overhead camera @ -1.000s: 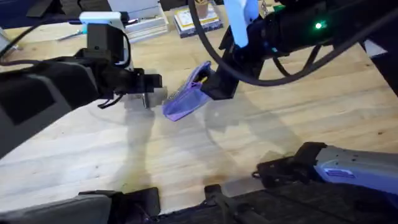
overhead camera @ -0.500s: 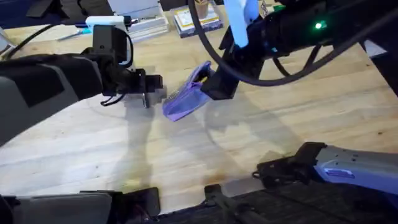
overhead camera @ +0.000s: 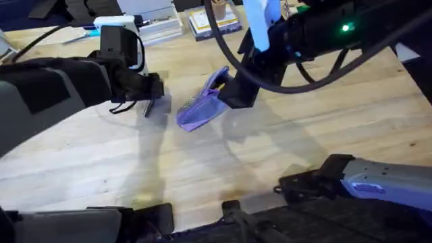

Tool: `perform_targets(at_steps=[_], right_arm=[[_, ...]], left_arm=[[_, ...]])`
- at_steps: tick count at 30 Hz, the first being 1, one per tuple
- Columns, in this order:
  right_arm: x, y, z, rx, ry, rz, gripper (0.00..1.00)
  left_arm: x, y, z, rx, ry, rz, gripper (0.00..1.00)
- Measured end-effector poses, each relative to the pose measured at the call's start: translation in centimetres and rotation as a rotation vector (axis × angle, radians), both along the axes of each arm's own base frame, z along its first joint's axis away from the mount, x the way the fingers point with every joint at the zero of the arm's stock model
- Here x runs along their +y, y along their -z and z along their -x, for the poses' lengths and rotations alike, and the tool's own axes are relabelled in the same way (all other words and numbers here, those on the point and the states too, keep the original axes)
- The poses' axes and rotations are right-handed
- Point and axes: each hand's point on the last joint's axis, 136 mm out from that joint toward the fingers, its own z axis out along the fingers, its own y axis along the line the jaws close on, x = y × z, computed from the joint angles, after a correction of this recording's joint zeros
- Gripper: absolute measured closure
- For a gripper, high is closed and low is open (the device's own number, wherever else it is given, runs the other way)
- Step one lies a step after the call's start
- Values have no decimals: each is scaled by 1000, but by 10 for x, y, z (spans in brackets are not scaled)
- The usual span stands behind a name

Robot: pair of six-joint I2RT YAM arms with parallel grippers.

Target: Unzip the bag, pick up the pens from the table one at a time and place them inside, then zip the bag closed.

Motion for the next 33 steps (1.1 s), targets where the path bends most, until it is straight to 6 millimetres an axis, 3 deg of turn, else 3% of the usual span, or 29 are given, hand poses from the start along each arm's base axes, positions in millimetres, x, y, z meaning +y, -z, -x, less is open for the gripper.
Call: perform_targets(at_steps=[7, 9, 10, 12, 19, 26, 33], right_arm=[[0, -1, 0, -2, 1, -2, 3], [-4, -15, 6, -38, 9, -33, 3], [-13, -38, 20, -90, 25, -84, 3], [-19, -45, 30, -98, 31, -96, 3], [-39, -53, 61, -91, 50, -112, 3], [-52, -57, 81, -89, 58, -121, 3], [-59, -47, 91, -29, 81, -102, 3]], left_arm=[[0, 0, -1, -3, 0, 1, 960], [-1, -2, -1, -11, 2, 5, 959], [-5, -15, 1, -45, 14, 22, 959], [-9, -32, -2, -98, 23, 35, 959], [-37, -110, 0, -321, 98, 107, 959], [-92, -177, 12, -518, 267, 274, 959], [-145, -212, 33, -584, 386, 454, 959]])
